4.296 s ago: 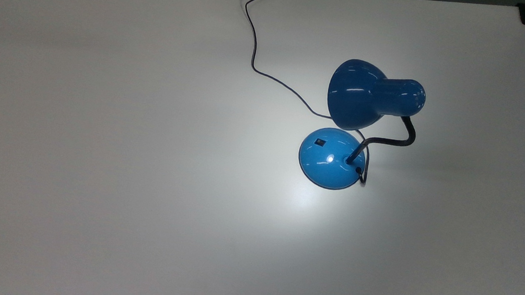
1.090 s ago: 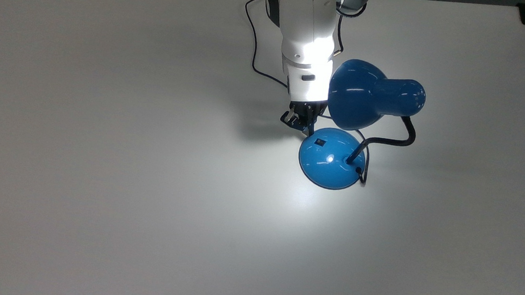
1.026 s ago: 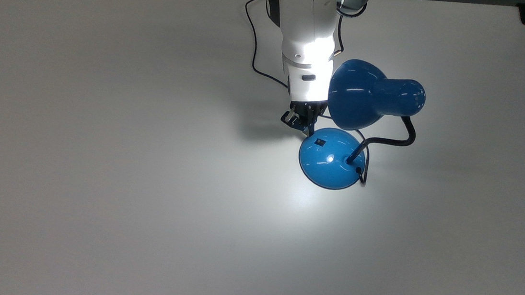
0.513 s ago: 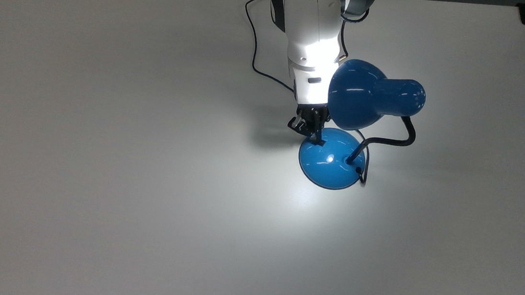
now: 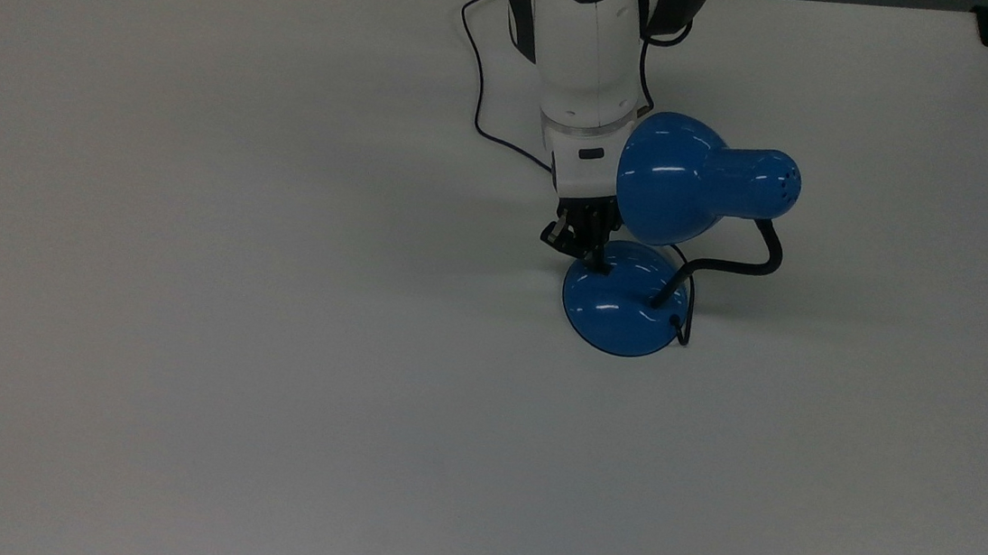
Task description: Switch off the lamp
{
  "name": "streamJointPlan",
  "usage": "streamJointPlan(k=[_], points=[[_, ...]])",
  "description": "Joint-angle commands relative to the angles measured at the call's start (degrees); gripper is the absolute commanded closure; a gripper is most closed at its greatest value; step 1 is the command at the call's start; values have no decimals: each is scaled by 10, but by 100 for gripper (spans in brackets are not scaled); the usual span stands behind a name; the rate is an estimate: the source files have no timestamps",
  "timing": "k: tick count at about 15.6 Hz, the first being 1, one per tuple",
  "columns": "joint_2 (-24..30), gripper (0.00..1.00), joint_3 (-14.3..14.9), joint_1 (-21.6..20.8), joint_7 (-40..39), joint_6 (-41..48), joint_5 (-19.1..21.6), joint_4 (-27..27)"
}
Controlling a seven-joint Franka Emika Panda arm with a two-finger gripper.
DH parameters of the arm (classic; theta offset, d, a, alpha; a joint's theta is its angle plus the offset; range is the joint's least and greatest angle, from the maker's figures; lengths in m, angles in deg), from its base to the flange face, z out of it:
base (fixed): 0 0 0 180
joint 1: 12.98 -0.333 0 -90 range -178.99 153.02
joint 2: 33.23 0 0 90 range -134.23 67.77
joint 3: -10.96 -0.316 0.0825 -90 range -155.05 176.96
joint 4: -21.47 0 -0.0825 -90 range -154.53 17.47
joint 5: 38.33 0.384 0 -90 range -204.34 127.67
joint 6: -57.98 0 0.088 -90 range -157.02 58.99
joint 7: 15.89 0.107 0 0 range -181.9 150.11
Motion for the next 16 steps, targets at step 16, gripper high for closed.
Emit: streamJointPlan(k=[16], points=[[110,100,-4,104,391,392,-95,74]])
